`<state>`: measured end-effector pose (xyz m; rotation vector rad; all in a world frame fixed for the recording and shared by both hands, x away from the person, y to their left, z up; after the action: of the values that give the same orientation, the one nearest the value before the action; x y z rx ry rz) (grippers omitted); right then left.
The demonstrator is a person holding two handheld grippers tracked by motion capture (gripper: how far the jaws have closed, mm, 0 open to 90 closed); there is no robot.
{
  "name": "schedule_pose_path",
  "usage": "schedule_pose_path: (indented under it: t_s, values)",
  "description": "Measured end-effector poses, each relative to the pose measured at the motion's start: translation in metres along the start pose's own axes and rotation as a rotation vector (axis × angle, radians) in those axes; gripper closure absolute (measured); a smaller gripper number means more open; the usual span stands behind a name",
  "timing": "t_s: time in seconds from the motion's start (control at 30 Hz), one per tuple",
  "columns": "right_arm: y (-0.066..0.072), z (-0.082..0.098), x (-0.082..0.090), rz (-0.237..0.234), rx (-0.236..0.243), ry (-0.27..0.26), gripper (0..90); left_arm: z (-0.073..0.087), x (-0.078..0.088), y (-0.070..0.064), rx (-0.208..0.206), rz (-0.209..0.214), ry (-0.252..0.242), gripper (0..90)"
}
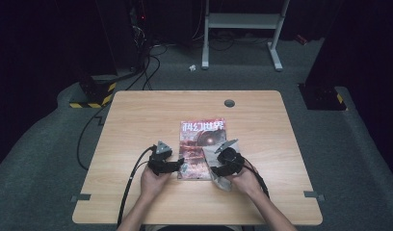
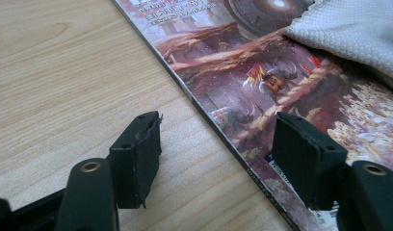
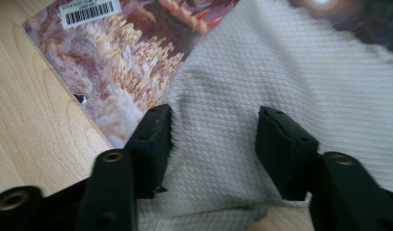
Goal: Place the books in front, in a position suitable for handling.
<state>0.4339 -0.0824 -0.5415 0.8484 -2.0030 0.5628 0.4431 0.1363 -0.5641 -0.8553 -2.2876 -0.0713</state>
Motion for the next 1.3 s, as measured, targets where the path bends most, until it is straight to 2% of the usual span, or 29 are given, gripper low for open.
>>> schedule_pose_path:
  t_s: [0.1,0.2,0.33,0.5,0.7,0.83,0.97,1.03,1.13,1.3]
  values:
    - [0.005,0.000,0.001,-0.015,0.019,-0.006,68.4,0.000,0.000,0.000,-0.001,0.000,0.000,34.3]
    - [0.014,-0.001,0.001,-0.020,0.034,0.004,76.8,0.000,0.000,0.000,0.000,0.000,0.000,34.3]
    - [0.026,-0.006,-0.002,-0.062,0.038,-0.007,78.4,0.000,0.000,0.000,0.000,0.000,0.001,34.3]
    - [0.050,-0.023,-0.012,-0.117,0.084,-0.028,79.1,0.000,0.000,0.000,0.002,0.000,0.000,34.2]
    - [0.080,-0.044,-0.024,-0.144,0.125,-0.039,79.5,0.000,-0.001,0.000,0.001,0.000,-0.001,34.2]
    - [0.089,-0.050,-0.027,-0.146,0.137,-0.038,79.5,0.000,-0.001,0.000,0.000,-0.002,0.000,34.1]
    - [0.083,-0.043,-0.024,-0.176,0.114,-0.053,79.2,0.000,-0.001,0.000,0.004,0.002,-0.001,34.3]
    - [0.078,-0.037,-0.021,-0.176,0.112,-0.062,79.1,0.000,-0.001,0.000,0.000,0.001,0.000,34.3]
    - [0.064,-0.023,-0.014,-0.156,0.096,-0.075,78.9,0.000,-0.001,0.000,-0.001,0.003,0.001,34.2]
    - [0.031,0.006,0.003,-0.097,0.031,-0.051,79.0,0.000,-0.001,0.000,-0.005,0.003,0.002,34.0]
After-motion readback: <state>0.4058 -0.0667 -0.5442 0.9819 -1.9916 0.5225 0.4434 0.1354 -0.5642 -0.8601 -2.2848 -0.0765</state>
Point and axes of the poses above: each handheld gripper's, and its own axes: x roughly backward along the jaws, z roughly out of its underside, y roughly to its left, the point moved 6 cm from there along -x, roughly forward along the jaws, and after that the axes turned 6 degrees about z, right-handed, at the moved point
